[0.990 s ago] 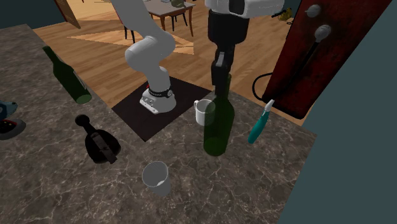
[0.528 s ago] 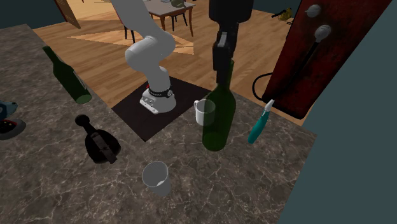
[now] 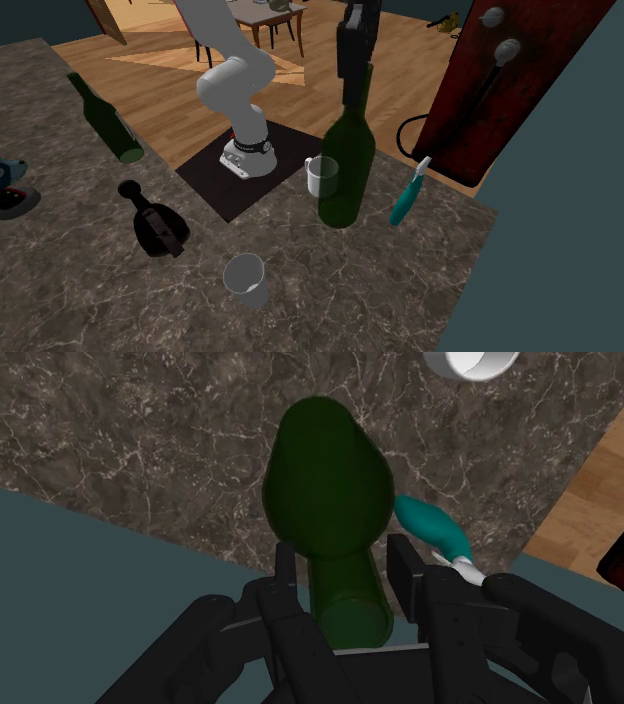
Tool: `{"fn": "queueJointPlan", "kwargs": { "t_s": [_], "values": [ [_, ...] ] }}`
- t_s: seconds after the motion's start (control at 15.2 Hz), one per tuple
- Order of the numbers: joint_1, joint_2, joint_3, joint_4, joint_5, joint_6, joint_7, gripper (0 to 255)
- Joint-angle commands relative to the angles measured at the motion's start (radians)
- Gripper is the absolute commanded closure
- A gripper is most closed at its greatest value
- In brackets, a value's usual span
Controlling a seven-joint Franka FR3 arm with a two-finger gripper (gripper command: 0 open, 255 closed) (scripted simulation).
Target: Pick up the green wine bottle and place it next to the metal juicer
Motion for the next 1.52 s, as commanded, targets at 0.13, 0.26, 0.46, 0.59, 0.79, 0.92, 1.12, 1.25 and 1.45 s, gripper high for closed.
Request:
{"fn": "queueJointPlan", "kwargs": {
  "t_s": [0.13,0.26,0.46,0.59,0.79,0.92,1.12,1.25,1.45],
  "values": [
    [0.003,0.017,0.002,0.071,0.005,-0.054,-0.003,255],
    [0.004,0.028,0.002,0.109,0.007,-0.082,-0.006,255],
    [0.005,0.047,0.001,0.169,0.012,-0.123,-0.011,255],
    [0.007,0.061,0.0,0.21,0.014,-0.151,-0.014,255],
    [0.008,0.083,-0.002,0.276,0.019,-0.194,-0.02,255],
    [0.009,0.1,-0.004,0.321,0.023,-0.223,-0.024,255],
    [0.009,0.128,-0.007,0.394,0.029,-0.268,-0.032,255],
    [0.01,0.149,-0.01,0.446,0.033,-0.3,-0.037,255],
    [0.009,0.183,-0.016,0.528,0.041,-0.349,-0.046,255]
  ]
}}
